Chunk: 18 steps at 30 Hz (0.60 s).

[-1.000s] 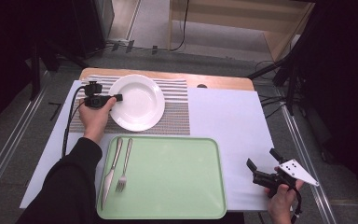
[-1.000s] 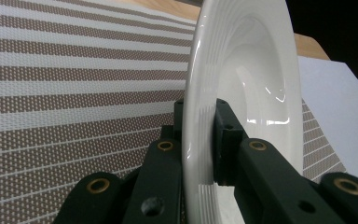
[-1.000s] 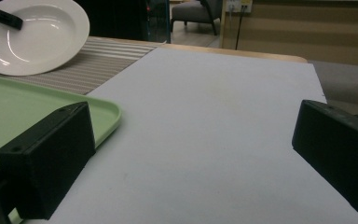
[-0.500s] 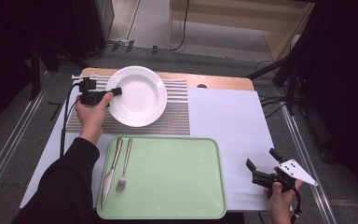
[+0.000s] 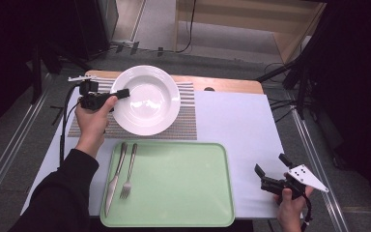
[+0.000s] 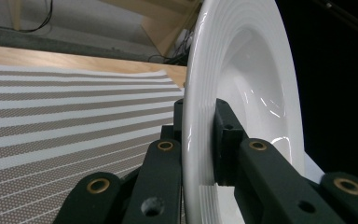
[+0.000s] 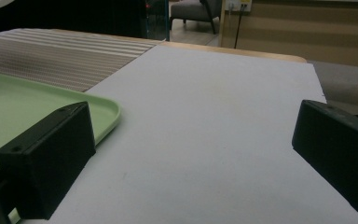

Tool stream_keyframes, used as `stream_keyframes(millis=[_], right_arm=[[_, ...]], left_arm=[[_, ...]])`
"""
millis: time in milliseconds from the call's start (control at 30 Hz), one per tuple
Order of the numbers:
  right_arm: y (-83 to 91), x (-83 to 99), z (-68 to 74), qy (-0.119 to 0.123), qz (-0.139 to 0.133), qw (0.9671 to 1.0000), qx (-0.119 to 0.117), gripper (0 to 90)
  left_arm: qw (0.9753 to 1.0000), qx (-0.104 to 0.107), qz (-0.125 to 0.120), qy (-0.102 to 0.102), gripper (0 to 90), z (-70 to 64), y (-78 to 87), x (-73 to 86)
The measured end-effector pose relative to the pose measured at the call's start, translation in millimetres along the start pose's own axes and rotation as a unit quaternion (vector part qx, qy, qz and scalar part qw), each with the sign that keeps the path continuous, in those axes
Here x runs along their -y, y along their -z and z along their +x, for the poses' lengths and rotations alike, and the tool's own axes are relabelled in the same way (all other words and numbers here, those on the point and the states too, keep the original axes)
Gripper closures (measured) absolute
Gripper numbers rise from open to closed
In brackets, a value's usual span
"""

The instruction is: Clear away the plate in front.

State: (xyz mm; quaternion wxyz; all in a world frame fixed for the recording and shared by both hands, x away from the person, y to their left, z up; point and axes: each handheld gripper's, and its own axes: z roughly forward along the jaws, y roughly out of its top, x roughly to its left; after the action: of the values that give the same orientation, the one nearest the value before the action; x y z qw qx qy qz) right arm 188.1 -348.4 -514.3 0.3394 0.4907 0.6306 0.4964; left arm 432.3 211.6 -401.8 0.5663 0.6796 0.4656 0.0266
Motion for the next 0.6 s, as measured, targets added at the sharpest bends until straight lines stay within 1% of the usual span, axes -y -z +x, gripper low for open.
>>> stream_keyframes(millis=[67,100,133,200,333,367,400,433,600], right_arm=[[0.0,0.0,0.0,0.0,-0.001,1.0,0.0,0.0],[0.0,0.0,0.0,0.0,0.0,1.0,0.0,0.0],[0.0,0.0,0.0,0.0,0.0,1.0,0.0,0.0],[-0.1,0.0,0.0,0.0,0.0,1.0,0.0,0.0],[-0.1,0.0,0.0,0.0,0.0,1.0,0.0,0.0],[-0.1,0.0,0.0,0.0,0.0,1.0,0.0,0.0],[-0.1,0.0,0.0,0.001,0.0,1.0,0.001,0.0],[-0.1,0.0,0.2,0.0,0.001,1.0,0.0,0.0],[-0.1,0.0,0.0,0.0,0.001,1.0,0.001,0.0]], left_arm=[[1.0,0.007,0.0,-0.003,83.0,-5.0,2.6,0.7],[0.9999,0.014,0.0,-0.007,83.0,-10.2,4.5,2.4],[0.9999,0.014,0.0,-0.007,83.0,-10.2,4.5,2.4],[0.9997,0.018,0.005,-0.013,83.0,-14.8,6.1,4.9],[0.9993,0.028,0.013,-0.019,83.0,-22.2,7.8,11.0],[0.9992,0.032,0.014,-0.018,83.0,-23.4,8.0,12.6],[0.9993,0.032,0.012,-0.012,83.0,-24.9,8.1,14.4],[0.9993,0.034,0.014,-0.012,83.0,-25.7,8.6,16.0],[0.9985,0.044,0.021,-0.023,83.0,-32.6,10.1,25.4]])
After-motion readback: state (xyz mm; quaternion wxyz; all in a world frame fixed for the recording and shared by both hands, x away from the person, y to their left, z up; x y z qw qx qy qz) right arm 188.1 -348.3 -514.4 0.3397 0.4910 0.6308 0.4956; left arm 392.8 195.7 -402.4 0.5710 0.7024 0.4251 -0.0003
